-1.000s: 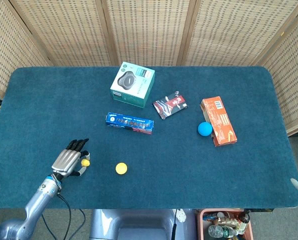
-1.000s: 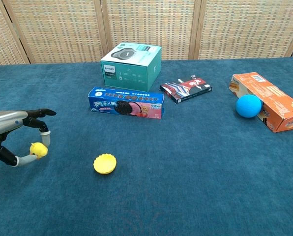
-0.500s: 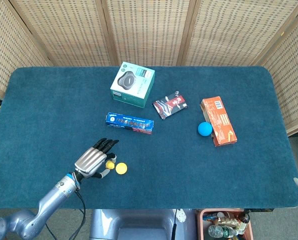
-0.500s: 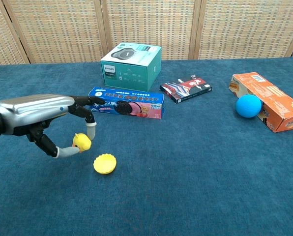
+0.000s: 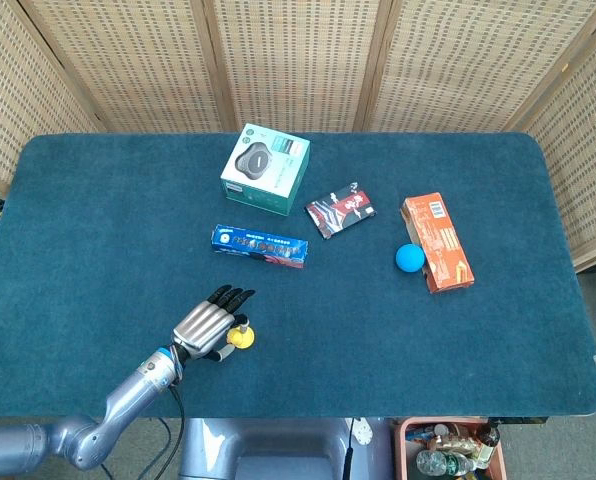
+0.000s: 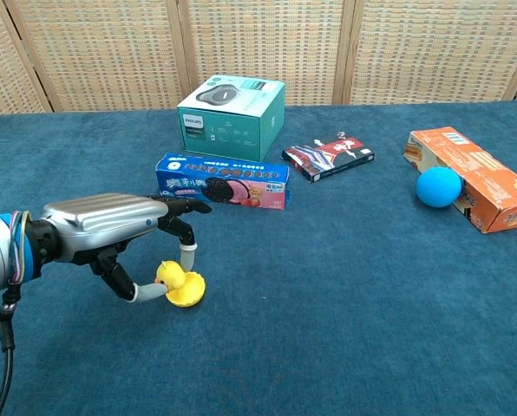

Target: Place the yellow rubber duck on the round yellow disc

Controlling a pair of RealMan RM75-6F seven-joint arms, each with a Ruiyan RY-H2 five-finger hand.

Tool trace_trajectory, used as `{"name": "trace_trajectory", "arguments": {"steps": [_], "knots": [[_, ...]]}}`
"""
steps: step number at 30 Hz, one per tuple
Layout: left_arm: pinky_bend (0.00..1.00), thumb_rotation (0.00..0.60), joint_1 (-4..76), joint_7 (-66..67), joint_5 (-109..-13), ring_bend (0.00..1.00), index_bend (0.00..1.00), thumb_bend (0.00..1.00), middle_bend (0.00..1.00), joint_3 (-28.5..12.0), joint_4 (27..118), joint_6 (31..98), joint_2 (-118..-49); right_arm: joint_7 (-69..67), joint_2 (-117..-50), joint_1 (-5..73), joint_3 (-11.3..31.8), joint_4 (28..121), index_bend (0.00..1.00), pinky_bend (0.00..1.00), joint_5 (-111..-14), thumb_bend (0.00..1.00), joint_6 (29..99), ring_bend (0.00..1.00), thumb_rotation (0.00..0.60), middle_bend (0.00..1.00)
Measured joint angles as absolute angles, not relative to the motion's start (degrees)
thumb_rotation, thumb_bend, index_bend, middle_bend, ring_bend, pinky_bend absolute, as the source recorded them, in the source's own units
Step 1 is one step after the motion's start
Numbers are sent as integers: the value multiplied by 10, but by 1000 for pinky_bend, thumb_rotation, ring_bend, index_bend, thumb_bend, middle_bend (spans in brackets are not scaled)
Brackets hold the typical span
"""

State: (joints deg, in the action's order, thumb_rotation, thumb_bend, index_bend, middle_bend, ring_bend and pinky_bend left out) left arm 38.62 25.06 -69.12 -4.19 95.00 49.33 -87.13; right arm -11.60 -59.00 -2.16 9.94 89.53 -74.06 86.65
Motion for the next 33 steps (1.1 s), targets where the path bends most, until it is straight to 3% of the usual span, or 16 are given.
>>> {"name": "trace_trajectory", "arguments": {"steps": [5, 8, 13, 15, 25, 33], "knots": [[0, 600, 396, 263, -675, 0, 518, 378, 0, -42, 945, 495, -883, -121, -589, -21, 101, 893, 0, 0, -738, 0, 862, 0, 600, 0], [0, 600, 400, 268, -670, 0, 466, 364, 0, -42, 940, 495, -888, -122, -589, -21, 101, 892, 0, 0, -738, 0, 861, 0, 600, 0], [0, 600, 404, 276, -650, 0, 68, 122, 0, -40, 936, 493, -891, -124, -588, -22, 100, 893, 0, 0, -741, 0, 862, 0, 600, 0], [0, 600, 404, 269, -650, 0, 7, 66, 0, -40, 941, 497, -887, -124, -588, -23, 100, 894, 0, 0, -743, 0, 863, 0, 600, 0], [0, 600, 377, 199, -704, 0, 0, 11, 0, -41, 986, 551, -823, -132, -584, -24, 96, 900, 0, 0, -756, 0, 868, 0, 600, 0], [0, 600, 273, 142, -770, 0, 0, 0, 0, -26, 1021, 722, -703, -139, -580, -24, 90, 909, 0, 0, -778, 0, 871, 0, 600, 0]]}}
